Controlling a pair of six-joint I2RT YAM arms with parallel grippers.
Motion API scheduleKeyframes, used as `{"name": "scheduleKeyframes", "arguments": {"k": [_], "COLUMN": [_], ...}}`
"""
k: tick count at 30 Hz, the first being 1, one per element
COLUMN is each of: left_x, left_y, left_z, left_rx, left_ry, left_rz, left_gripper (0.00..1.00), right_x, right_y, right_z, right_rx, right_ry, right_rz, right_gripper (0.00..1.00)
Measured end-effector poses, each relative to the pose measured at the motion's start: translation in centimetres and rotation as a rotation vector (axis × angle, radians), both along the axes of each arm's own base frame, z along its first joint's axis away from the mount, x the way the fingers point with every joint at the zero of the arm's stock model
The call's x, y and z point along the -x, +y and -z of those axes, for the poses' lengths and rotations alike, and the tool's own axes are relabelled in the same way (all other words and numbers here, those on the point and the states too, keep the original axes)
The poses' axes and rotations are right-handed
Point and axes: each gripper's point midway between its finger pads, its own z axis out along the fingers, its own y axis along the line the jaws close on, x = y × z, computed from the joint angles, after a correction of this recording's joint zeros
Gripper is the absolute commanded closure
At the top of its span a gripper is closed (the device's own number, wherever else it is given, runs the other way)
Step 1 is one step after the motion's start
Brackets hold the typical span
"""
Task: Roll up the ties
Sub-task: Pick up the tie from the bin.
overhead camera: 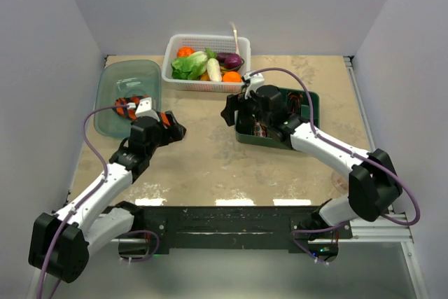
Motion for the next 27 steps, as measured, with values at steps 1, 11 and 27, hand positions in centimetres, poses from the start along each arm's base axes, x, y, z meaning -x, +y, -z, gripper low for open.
{"name": "scheduleKeyframes", "arguments": {"k": [1,11,27], "left_x": [0.2,1.5,-2.9], "left_y": [0.1,0.3,-0.2], "left_z": [0.2,4.1,9.1], "left_rx": [0.008,0.101,0.088], "left_ry": [0.001,0.021,0.102], "left_rz": [-0.007,-0.068,-0.175], "left_gripper": [0.00,0.05,0.18], "right_x": [0.0,0.3,0.3], "right_y": [0.1,0.9,0.7], "right_z": [-0.1,0.0,0.4], "right_rx": [-0.003,-0.033,-0.017], "right_ry": [-0.003,-0.011,-0.020], "right_rz": [-0.002,-0.049,-0.048], "right_gripper": [0.01,0.01,0.01]}}
